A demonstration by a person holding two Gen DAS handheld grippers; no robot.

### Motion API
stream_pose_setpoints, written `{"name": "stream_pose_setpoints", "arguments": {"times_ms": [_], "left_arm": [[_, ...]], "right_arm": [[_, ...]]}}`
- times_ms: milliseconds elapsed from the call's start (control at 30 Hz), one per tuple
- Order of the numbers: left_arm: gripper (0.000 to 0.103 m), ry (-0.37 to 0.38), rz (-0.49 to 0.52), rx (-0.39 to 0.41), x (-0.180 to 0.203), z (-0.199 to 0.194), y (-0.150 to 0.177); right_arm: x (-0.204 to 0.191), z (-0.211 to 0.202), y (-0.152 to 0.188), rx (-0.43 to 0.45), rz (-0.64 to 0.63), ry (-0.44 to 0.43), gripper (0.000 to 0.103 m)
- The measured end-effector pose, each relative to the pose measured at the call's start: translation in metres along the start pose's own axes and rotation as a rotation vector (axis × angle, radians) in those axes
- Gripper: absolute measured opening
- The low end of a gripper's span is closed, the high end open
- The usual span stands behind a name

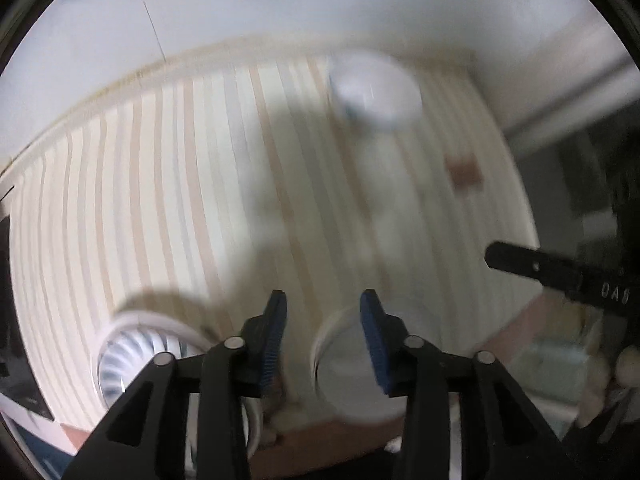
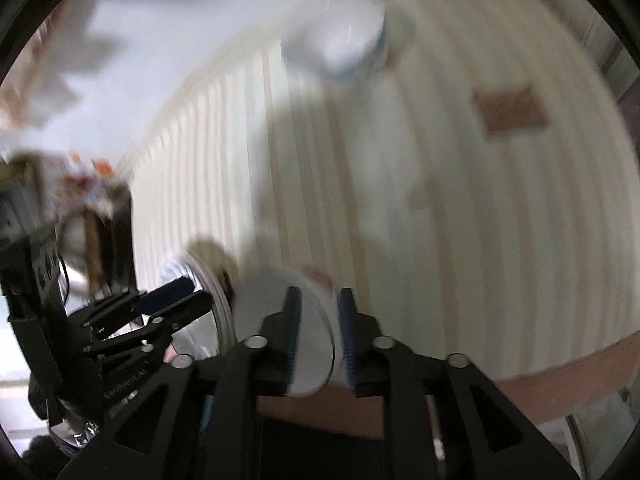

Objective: Organize plates and bowls

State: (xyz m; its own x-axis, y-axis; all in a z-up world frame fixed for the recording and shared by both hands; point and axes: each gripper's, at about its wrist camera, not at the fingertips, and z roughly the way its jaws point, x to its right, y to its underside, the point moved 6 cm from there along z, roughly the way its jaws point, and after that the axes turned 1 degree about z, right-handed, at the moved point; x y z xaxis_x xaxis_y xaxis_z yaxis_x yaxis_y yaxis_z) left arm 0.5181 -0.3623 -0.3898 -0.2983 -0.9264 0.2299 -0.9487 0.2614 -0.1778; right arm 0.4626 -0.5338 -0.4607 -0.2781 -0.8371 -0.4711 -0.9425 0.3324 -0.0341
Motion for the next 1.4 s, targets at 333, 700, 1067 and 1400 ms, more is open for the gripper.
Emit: {"name": "stream_pose_setpoints", "arguments": {"times_ms": [333,700,1067,1400], "left_arm": [[0.036,0.079,-0.118,0.003,-0.013,0.077,-0.153],[0.028,0.178,-0.107,-0.135,-0.001,0.165,-0.182],[0.027,0.237,-0.102,-0.133,-0.001,0.158,-0.175],[0.027,0.213,-0.071,-0.101,0.002,0.12,-0.167]], "right_arm": [[0.043,0.0,-0.154,0.187,0.129,-0.051,0.047],[0.064,0.073,-0.214,0.081,0.164,-0.08,0.032],[0.068,0.084,-0.215,0.065,0.196,-0.145,0.021],[0.049,0.064,-0.207,0.066,0.162,-0.154,0.021]]}}
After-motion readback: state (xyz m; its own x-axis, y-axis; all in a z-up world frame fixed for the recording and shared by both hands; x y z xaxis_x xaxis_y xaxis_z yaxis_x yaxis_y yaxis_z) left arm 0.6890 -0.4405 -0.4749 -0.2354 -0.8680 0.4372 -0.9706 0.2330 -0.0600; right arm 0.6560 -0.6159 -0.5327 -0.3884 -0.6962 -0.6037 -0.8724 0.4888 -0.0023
